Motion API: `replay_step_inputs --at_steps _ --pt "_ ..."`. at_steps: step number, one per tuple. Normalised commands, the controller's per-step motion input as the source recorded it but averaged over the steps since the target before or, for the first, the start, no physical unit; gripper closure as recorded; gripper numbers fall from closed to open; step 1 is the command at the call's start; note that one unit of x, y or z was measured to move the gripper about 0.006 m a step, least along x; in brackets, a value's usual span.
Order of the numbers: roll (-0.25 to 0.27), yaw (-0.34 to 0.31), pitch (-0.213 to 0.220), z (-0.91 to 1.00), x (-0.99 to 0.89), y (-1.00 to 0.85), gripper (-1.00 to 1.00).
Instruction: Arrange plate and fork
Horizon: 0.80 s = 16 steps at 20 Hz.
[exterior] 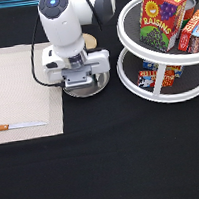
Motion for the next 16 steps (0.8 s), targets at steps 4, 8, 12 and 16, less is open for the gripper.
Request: replay_step_inputs --at_steps 4,8,12,16 --pt "-0.012 -0.026 0.076 0.0 0.49 -0.51 -1.0" --pt "-0.007 -0.037 0.051 0.0 0.44 -0.6 -1.0" --pt "0.0 -0.019 0.022 0.0 0.38 -0.72 -1.0" --pt "0.002 0.0 0.025 -0.01 0.36 -0.85 -1.0"
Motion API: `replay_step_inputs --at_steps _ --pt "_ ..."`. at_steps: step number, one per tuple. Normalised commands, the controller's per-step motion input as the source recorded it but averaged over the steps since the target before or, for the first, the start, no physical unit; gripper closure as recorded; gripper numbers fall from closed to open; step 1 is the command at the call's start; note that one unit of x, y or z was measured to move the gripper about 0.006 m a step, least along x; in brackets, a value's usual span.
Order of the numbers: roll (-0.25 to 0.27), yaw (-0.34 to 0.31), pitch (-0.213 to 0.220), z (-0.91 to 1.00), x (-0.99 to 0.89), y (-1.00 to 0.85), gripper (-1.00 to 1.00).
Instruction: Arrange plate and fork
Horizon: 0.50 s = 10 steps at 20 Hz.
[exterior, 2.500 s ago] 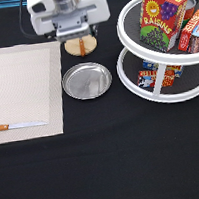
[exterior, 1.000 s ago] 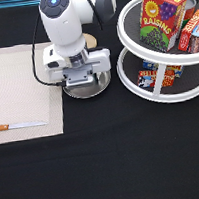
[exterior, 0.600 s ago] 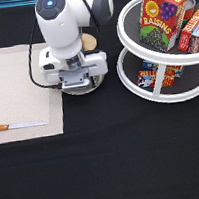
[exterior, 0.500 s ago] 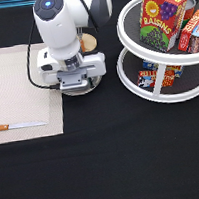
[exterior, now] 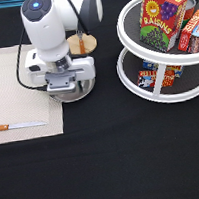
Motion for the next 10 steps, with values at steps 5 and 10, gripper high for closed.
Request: replay_step_inputs --at_steps 5,10 --pt "0.006 0.0 0.023 0.0 0.35 -0.9 -1.0" --pt "0.015 0.018 0.037 0.0 0.37 -0.88 -1.0"
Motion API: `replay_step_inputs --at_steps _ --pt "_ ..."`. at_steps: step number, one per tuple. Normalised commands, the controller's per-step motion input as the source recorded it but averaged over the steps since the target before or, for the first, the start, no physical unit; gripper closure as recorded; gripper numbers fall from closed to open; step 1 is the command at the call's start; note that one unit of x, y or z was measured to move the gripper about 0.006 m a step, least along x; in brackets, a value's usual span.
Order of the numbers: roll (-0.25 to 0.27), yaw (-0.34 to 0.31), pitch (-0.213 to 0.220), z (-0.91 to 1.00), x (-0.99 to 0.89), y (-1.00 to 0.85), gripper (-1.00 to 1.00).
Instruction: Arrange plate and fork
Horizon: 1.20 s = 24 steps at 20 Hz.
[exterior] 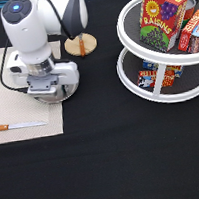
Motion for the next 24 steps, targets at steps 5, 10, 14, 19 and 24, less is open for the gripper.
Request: replay_step_inputs --at_steps 5,10,14,19,24 --pt "0.024 0.064 0.039 0.0 0.29 -0.87 -1.0" --pt "0.033 0.045 0.023 0.01 0.14 -0.92 -1.0" --pt "0.045 0.004 0.0 0.0 0.0 -0.99 -1.0" --pt "0.032 0.0 0.0 0.0 -0.01 -1.0 -1.0" --pt "0.045 0.013 -0.001 -0.01 0.03 -0.91 -1.0"
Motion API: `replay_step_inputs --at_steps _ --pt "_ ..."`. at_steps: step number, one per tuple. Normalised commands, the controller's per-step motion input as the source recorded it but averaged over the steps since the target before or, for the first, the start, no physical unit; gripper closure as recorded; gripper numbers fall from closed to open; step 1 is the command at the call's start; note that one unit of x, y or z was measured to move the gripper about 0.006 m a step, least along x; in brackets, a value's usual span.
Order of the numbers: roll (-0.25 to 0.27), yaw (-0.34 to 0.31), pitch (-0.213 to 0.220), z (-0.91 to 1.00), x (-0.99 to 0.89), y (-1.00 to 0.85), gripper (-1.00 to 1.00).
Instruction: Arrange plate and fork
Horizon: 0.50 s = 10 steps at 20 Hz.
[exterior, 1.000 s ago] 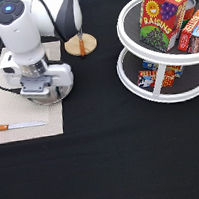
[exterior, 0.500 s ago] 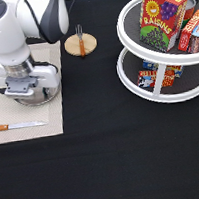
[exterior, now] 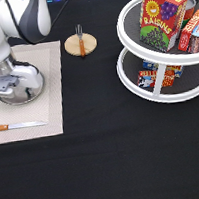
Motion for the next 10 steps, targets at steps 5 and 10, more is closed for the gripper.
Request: replay_step_inputs --at_steps 5,10 --pt "-0.047 0.077 0.014 0.41 -0.01 0.24 -1.0" --pt "-0.103 0.105 -0.061 0.71 -0.31 0.65 -1.0"
